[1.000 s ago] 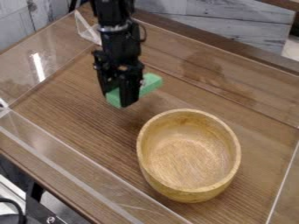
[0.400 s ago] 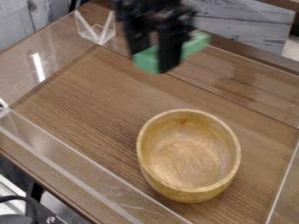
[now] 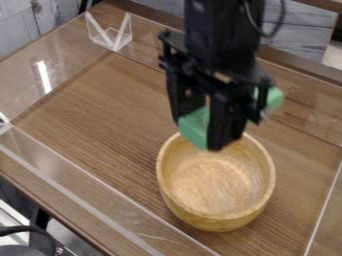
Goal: Put the green block in the brown bowl
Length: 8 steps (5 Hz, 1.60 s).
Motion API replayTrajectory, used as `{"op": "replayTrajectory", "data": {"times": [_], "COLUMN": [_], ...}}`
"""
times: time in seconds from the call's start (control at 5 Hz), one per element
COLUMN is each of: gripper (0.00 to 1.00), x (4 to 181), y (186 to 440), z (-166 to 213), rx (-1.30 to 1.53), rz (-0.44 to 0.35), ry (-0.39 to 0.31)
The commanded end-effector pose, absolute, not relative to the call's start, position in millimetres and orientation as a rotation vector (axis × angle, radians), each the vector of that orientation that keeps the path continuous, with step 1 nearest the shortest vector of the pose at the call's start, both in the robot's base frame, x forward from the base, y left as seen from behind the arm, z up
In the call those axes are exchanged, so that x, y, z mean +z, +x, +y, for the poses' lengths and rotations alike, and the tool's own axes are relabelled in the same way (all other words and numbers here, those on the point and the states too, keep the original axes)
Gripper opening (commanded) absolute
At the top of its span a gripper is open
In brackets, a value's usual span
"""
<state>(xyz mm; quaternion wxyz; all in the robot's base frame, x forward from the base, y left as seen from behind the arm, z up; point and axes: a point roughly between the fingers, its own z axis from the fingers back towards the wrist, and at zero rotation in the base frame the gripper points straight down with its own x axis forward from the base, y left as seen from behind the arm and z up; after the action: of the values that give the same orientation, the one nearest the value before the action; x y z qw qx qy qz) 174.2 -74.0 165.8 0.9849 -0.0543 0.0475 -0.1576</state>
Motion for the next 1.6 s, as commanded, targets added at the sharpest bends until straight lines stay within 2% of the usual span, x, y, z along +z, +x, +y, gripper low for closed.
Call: {"op": "replayTrajectory", "data": {"times": [0.0,0.2,0.6,1.4], "gripper": [0.00,0.00,0.00,0.00], "x": [151.0,128.4,124.3,113.8], "y": [177.7,178.7,180.2,183.6], "z": [-92.2,-103.5,-84.4,-74.9], "rx": [-0.332,-0.320,-0.209,-0.150], "rz": [0.037,0.020,-0.010,-0.034], "ry": [-0.090,-0.075,-0.080,-0.114]}}
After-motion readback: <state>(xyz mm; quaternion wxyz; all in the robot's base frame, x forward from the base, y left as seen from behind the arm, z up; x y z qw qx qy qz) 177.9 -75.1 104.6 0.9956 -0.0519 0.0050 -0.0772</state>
